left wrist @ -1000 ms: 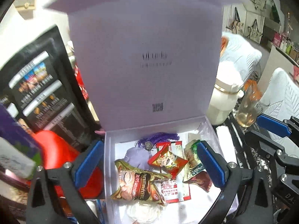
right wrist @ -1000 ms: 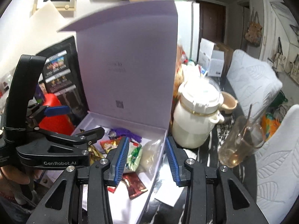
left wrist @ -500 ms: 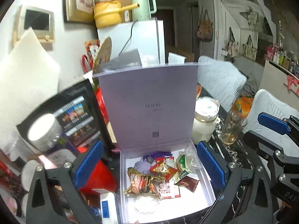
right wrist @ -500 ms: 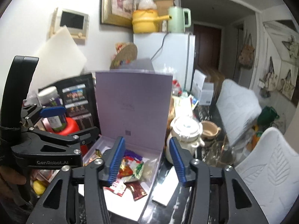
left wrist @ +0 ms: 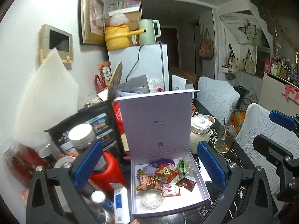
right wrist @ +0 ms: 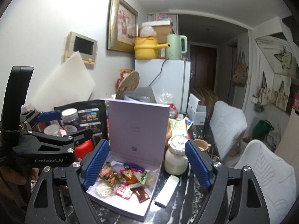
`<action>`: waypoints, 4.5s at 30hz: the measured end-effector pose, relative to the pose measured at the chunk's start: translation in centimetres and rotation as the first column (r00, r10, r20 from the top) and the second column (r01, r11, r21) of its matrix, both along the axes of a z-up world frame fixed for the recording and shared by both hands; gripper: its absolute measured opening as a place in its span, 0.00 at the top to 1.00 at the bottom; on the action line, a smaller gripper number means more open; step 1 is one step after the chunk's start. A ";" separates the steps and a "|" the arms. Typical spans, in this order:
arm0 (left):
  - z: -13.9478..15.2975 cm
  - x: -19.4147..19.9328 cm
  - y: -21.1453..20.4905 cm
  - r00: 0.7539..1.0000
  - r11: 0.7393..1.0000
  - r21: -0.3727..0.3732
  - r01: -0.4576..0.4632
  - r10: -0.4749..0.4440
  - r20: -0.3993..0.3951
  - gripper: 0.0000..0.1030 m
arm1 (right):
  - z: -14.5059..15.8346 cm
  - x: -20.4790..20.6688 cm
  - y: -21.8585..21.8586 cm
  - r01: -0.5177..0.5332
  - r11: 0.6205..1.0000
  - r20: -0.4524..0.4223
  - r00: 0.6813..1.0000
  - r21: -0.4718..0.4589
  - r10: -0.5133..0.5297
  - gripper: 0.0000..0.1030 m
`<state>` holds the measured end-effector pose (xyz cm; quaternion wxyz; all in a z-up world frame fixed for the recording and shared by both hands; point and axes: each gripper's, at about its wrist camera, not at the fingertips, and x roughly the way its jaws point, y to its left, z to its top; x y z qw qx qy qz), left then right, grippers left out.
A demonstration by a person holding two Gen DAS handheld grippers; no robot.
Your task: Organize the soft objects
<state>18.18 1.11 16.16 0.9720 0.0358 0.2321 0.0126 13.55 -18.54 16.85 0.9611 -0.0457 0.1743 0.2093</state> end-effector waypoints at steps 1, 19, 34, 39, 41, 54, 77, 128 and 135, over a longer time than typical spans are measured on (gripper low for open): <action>0.2 -0.6 0.1 1.000 1.000 0.002 -0.002 0.002 0.011 0.00 | 0.1 -0.3 0.0 -0.003 1.000 0.005 1.000 0.003 0.003 0.18; -2.3 -9.6 0.4 1.000 1.000 -0.011 0.011 -0.011 0.029 0.00 | -1.5 -8.1 -0.3 0.008 1.000 0.017 1.000 0.011 -0.008 0.14; -8.4 -14.1 0.0 0.998 1.000 -0.017 0.021 -0.022 -0.058 0.00 | -7.7 -13.0 -0.4 -0.012 1.000 -0.072 0.997 0.012 0.012 0.14; -10.0 -14.6 0.3 0.996 0.999 -0.030 0.020 -0.022 -0.086 0.00 | -9.3 -13.8 -0.2 -0.023 1.000 -0.096 0.995 0.020 0.024 0.14; -10.6 -14.8 0.3 0.995 0.999 -0.030 0.020 -0.023 -0.097 0.00 | -9.8 -14.0 -0.1 -0.025 1.000 -0.104 0.994 0.019 0.027 0.14; -11.6 -14.3 0.4 0.992 0.998 -0.054 0.038 -0.044 -0.120 0.00 | -11.2 -14.0 -0.1 -0.010 1.000 -0.143 0.990 0.012 0.011 0.14; -11.9 -14.1 -0.2 0.989 0.996 -0.054 0.074 -0.080 -0.126 0.01 | -11.5 -13.5 -0.6 0.008 1.000 -0.170 0.985 0.018 -0.005 0.14; -12.0 -14.5 0.4 0.985 0.993 -0.079 0.088 -0.099 -0.140 0.01 | -12.0 -13.6 -0.7 0.022 1.000 -0.184 0.983 -0.002 -0.022 0.14; -12.2 -14.4 0.2 0.987 0.994 -0.061 0.086 -0.093 -0.129 0.00 | -12.2 -13.5 -0.8 0.029 1.000 -0.191 0.981 -0.002 -0.029 0.14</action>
